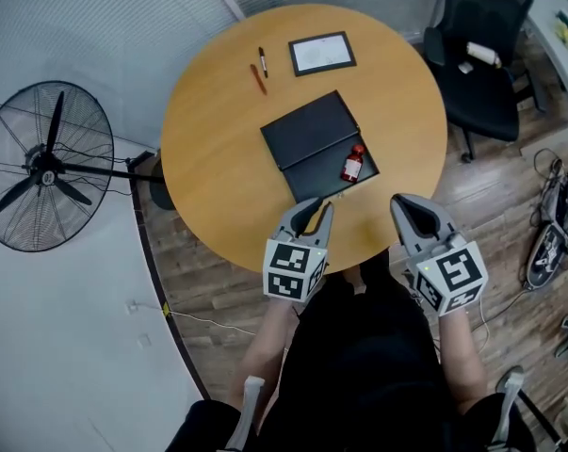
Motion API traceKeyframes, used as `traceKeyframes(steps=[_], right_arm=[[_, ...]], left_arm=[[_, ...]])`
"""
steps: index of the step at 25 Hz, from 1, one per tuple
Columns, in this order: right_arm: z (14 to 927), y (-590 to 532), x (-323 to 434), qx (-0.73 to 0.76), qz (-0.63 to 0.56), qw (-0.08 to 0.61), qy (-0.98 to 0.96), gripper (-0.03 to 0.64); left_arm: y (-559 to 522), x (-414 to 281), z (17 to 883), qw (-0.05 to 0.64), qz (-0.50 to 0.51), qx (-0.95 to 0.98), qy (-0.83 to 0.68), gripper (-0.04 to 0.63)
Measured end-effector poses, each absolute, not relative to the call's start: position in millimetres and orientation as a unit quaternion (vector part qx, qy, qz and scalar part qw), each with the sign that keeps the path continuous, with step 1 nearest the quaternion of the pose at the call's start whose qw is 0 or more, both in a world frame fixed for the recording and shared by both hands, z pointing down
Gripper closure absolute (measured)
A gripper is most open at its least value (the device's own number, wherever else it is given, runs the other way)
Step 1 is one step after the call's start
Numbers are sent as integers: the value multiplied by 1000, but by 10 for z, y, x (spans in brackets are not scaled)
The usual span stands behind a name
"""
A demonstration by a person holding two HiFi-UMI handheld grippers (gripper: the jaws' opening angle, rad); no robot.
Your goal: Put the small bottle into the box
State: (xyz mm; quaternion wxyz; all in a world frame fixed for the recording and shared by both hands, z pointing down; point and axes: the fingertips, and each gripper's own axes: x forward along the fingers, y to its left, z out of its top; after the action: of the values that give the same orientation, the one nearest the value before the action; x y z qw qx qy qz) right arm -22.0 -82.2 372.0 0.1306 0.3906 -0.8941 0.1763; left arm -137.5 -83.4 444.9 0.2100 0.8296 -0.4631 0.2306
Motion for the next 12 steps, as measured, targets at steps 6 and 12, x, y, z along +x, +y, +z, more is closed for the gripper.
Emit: traceKeyframes(steps=[6,12], right_arm=[[3589,-648,-297,415,161,134,-885,606],[3463,-506,-414,429,156,119,-882,606]], left_arm=[[-677,-1585,4186,201,194,843,-459,568],[-589,-1658,3934,173,176,861,-445,588]])
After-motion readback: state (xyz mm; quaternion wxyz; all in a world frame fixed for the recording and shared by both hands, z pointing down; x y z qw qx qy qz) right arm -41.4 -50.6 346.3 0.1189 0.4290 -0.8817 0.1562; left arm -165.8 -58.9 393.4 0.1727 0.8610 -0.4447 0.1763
